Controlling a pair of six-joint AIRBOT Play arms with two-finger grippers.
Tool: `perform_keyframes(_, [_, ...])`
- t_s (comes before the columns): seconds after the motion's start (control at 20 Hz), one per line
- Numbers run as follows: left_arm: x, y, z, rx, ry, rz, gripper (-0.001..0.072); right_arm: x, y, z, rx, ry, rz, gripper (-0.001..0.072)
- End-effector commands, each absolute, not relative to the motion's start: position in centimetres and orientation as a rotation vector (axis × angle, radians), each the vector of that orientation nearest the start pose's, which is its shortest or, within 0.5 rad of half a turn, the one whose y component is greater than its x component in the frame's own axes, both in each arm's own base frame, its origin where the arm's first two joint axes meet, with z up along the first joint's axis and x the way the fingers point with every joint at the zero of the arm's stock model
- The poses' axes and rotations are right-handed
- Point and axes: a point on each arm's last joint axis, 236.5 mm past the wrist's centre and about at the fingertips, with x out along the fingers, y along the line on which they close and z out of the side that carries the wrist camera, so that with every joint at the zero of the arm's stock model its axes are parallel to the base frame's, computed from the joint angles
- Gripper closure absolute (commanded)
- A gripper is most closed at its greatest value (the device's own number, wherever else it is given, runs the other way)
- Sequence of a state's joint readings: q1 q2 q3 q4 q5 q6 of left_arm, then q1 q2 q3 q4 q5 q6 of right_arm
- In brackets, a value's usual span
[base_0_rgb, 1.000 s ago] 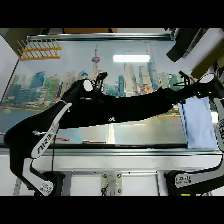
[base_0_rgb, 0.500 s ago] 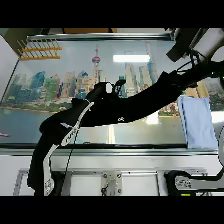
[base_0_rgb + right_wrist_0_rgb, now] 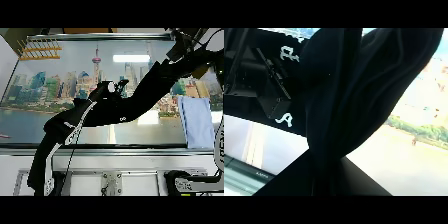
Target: Fold the clothes and pants, and hang the long-sleeved shirts on hangers.
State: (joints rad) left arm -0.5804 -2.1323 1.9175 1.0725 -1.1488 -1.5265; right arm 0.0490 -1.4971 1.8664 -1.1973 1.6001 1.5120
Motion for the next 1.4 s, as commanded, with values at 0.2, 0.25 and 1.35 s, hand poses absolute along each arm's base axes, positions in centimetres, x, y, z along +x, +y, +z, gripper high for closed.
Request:
perform_keyframes(0.2, [47.0,-33.2,-3.1,-0.148,1.279,-0.674,0.0698,41.3,17.7,16.2,0.143,1.189,0.489,0.0703])
perform_keyframes(0.25, [48.0,-31.8,-1.8,-0.167,1.252,-0.655,0.0698,41.3,19.0,16.3,0.152,1.178,0.499,0.0703])
perform_keyframes(1.35, [53.2,-6.4,14.5,-0.353,0.940,-0.308,0.0698,36.5,55.6,4.3,0.482,1.032,0.933,-0.0008])
